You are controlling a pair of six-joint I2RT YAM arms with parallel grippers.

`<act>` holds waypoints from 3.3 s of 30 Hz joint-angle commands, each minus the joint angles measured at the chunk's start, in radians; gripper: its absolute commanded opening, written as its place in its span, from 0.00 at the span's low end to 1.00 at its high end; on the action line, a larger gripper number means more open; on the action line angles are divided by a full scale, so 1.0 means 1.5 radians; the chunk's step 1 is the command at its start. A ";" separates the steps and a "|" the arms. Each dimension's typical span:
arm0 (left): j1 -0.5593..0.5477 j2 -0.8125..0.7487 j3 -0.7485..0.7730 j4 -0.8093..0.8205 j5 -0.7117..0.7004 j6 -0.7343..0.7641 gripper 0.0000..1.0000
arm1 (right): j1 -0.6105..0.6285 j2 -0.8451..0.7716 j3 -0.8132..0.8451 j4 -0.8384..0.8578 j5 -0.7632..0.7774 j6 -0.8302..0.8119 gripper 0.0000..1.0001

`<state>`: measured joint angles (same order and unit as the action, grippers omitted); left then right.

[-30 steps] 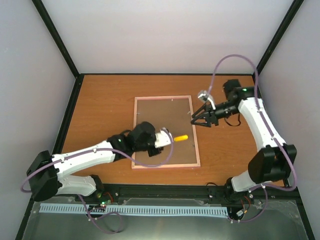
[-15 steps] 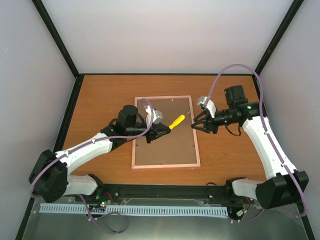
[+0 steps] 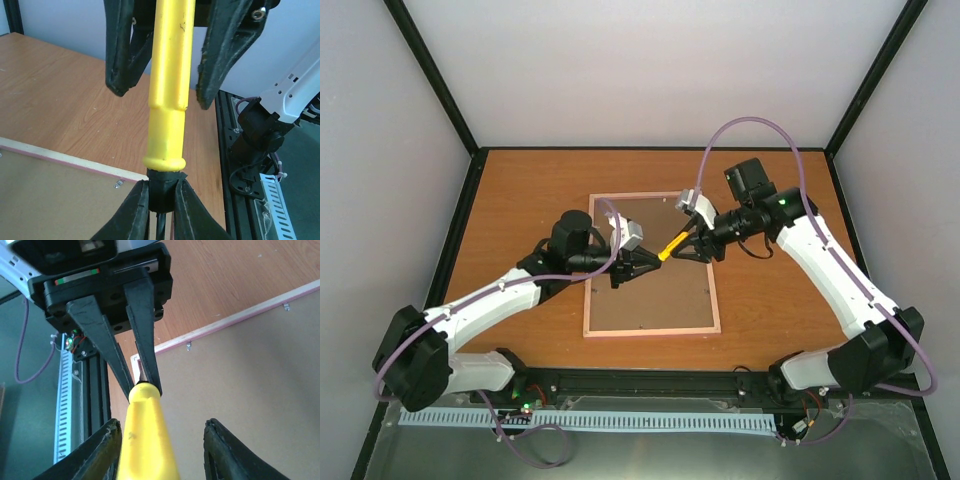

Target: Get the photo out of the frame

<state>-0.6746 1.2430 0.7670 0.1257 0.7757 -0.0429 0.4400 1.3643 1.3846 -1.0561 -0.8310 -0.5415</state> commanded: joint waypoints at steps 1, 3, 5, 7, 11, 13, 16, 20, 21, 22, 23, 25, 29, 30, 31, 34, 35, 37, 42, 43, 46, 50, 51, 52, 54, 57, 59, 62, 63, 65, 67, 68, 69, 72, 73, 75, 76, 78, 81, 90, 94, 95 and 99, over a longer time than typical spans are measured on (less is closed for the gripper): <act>0.001 -0.020 0.005 0.000 -0.005 0.024 0.01 | 0.019 0.020 0.030 0.005 -0.012 0.050 0.42; 0.001 -0.021 0.005 -0.003 -0.009 0.026 0.01 | 0.027 0.028 0.034 0.003 -0.011 0.053 0.38; 0.000 -0.020 0.007 -0.008 -0.014 0.029 0.01 | 0.031 0.034 0.037 -0.001 -0.013 0.052 0.36; 0.001 -0.018 0.009 -0.015 -0.019 0.036 0.01 | 0.037 0.037 0.037 -0.005 -0.016 0.049 0.35; 0.001 -0.019 0.012 -0.019 -0.026 0.041 0.01 | 0.055 0.040 0.033 -0.005 -0.021 0.052 0.28; 0.001 -0.018 0.013 -0.021 -0.027 0.042 0.01 | 0.061 0.041 0.032 -0.003 -0.025 0.055 0.27; 0.001 -0.017 0.015 -0.028 -0.031 0.048 0.01 | 0.065 0.041 0.031 0.002 -0.032 0.062 0.24; 0.001 -0.020 0.015 -0.030 -0.033 0.049 0.01 | 0.068 0.045 0.030 0.007 -0.032 0.070 0.20; 0.001 -0.020 0.015 -0.031 -0.033 0.050 0.01 | 0.069 0.046 0.029 0.007 -0.031 0.071 0.20; 0.001 -0.020 0.015 -0.031 -0.034 0.050 0.01 | 0.069 0.047 0.028 0.008 -0.031 0.071 0.19; 0.001 -0.021 0.015 -0.032 -0.034 0.051 0.01 | 0.069 0.049 0.028 0.008 -0.031 0.071 0.19; 0.001 -0.022 0.016 -0.033 -0.036 0.051 0.01 | 0.069 0.050 0.027 0.008 -0.032 0.072 0.20; 0.001 -0.024 0.015 -0.033 -0.036 0.052 0.01 | 0.070 0.051 0.029 0.008 -0.034 0.079 0.28; 0.000 -0.024 0.015 -0.033 -0.036 0.052 0.01 | 0.070 0.051 0.029 0.009 -0.034 0.079 0.27; 0.001 -0.025 0.015 -0.033 -0.037 0.052 0.01 | 0.070 0.051 0.029 0.008 -0.034 0.080 0.26; 0.001 -0.025 0.014 -0.035 -0.037 0.056 0.01 | 0.069 0.053 0.028 0.008 -0.035 0.081 0.25; 0.001 -0.025 0.015 -0.036 -0.038 0.057 0.01 | 0.070 0.053 0.026 0.009 -0.036 0.079 0.23; 0.001 -0.027 0.015 -0.039 -0.041 0.061 0.01 | 0.070 0.055 0.021 0.014 -0.037 0.082 0.15; 0.001 -0.033 0.017 -0.047 -0.074 0.051 0.01 | 0.066 0.050 0.018 0.022 -0.014 0.096 0.03; 0.001 -0.031 0.027 -0.061 -0.096 0.039 0.01 | 0.053 0.041 0.016 0.026 -0.011 0.105 0.03; 0.001 -0.020 0.074 -0.132 -0.175 0.021 0.26 | -0.050 -0.003 -0.012 0.055 -0.058 0.132 0.03; 0.001 -0.051 0.080 -0.160 -0.334 -0.040 0.61 | -0.155 -0.034 -0.058 0.067 -0.044 0.128 0.03; 0.001 -0.058 0.082 -0.176 -0.370 -0.059 0.66 | -0.168 -0.040 -0.083 0.077 -0.043 0.126 0.03; 0.001 -0.065 0.088 -0.197 -0.407 -0.087 0.68 | -0.178 -0.049 -0.113 0.091 -0.047 0.124 0.03; 0.001 -0.079 0.085 -0.240 -0.475 -0.146 0.69 | -0.195 -0.073 -0.176 0.131 -0.045 0.122 0.03; 0.001 -0.110 0.063 -0.304 -0.552 -0.245 0.68 | -0.206 -0.113 -0.255 0.182 -0.012 0.102 0.03; 0.001 -0.134 0.036 -0.342 -0.590 -0.325 0.68 | -0.206 -0.128 -0.309 0.218 -0.011 0.093 0.03; 0.001 -0.164 -0.014 -0.387 -0.620 -0.420 0.67 | -0.206 -0.123 -0.333 0.216 -0.034 0.074 0.03; 0.001 -0.169 -0.026 -0.410 -0.630 -0.458 0.64 | -0.206 -0.118 -0.326 0.206 -0.035 0.067 0.03; 0.001 -0.168 -0.048 -0.451 -0.635 -0.515 0.60 | -0.206 -0.120 -0.330 0.214 -0.038 0.072 0.03; 0.001 -0.157 -0.069 -0.480 -0.619 -0.550 0.59 | -0.206 -0.126 -0.339 0.221 -0.048 0.074 0.03; 0.001 -0.151 -0.078 -0.499 -0.617 -0.573 0.59 | -0.206 -0.128 -0.339 0.220 -0.050 0.072 0.03; 0.001 -0.148 -0.085 -0.521 -0.614 -0.591 0.58 | -0.206 -0.130 -0.339 0.219 -0.052 0.071 0.03; 0.001 -0.156 -0.117 -0.546 -0.597 -0.633 0.55 | -0.206 -0.135 -0.337 0.218 -0.052 0.069 0.03; 0.001 -0.162 -0.131 -0.541 -0.579 -0.635 0.54 | -0.206 -0.137 -0.336 0.219 -0.050 0.071 0.03; 0.001 -0.171 -0.152 -0.515 -0.546 -0.626 0.53 | -0.206 -0.143 -0.337 0.223 -0.049 0.073 0.03; 0.001 -0.170 -0.158 -0.505 -0.536 -0.623 0.53 | -0.206 -0.145 -0.338 0.224 -0.049 0.073 0.03; 0.001 -0.156 -0.162 -0.486 -0.543 -0.620 0.53 | -0.206 -0.147 -0.337 0.224 -0.045 0.072 0.03; 0.001 -0.113 -0.160 -0.451 -0.549 -0.605 0.53 | -0.206 -0.149 -0.337 0.222 -0.038 0.071 0.03; 0.001 -0.021 -0.157 -0.375 -0.556 -0.567 0.36 | -0.206 -0.147 -0.340 0.224 -0.032 0.067 0.03; 0.001 0.004 -0.153 -0.351 -0.555 -0.540 0.31 | -0.206 -0.138 -0.339 0.220 -0.033 0.064 0.03; 0.001 0.012 -0.150 -0.346 -0.553 -0.534 0.30 | -0.206 -0.137 -0.338 0.219 -0.032 0.063 0.03; 0.001 0.041 -0.140 -0.326 -0.544 -0.505 0.22 | -0.206 -0.136 -0.339 0.219 -0.031 0.063 0.03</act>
<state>-0.6758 1.2617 0.5270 -0.4267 -0.0528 -0.8680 0.1368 1.1545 0.8783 -0.7406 -0.8742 -0.4301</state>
